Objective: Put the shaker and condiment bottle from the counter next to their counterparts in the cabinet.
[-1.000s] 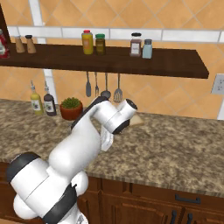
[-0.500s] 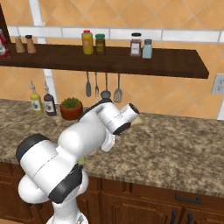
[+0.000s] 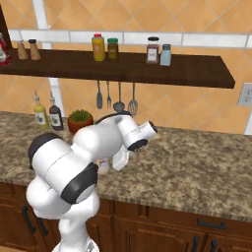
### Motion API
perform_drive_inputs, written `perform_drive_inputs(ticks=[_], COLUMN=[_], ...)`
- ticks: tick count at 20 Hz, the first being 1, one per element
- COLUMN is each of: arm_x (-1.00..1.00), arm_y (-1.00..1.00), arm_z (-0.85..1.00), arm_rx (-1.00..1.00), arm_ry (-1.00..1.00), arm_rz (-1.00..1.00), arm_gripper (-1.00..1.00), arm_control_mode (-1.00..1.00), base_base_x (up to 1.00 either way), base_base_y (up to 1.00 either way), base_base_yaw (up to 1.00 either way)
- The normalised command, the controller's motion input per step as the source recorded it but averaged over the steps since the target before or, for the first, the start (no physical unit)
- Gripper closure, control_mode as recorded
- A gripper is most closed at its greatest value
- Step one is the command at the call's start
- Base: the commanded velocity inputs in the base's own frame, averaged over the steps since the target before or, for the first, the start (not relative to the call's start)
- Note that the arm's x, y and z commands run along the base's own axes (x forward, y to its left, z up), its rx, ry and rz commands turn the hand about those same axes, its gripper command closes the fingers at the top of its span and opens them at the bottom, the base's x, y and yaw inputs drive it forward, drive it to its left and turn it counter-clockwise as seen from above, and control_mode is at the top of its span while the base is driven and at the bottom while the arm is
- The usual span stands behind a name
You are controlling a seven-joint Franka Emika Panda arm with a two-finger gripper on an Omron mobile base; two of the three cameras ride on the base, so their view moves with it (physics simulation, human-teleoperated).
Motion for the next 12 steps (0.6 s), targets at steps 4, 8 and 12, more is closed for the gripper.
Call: perform_drive_inputs(ticks=[4,8,12], arm_x=[0.10,0.13,0.15], arm_y=[0.08,0.03,0.11], arm_z=[-0.16,-0.08,-0.09], arm_rx=[0.08,0.10,0.12], arm_ry=[0.11,0.08,0.09], arm_rz=[0.04,0.04,0.04], arm_gripper=[-1.00,-1.00,-1.00], arm_control_mode=[-1.00,-1.00,-1.00], base_base_x=[0.00,0.00,0.00], base_base_y=[0.00,0.00,0.00], base_base_yaw=[0.00,0.00,0.00])
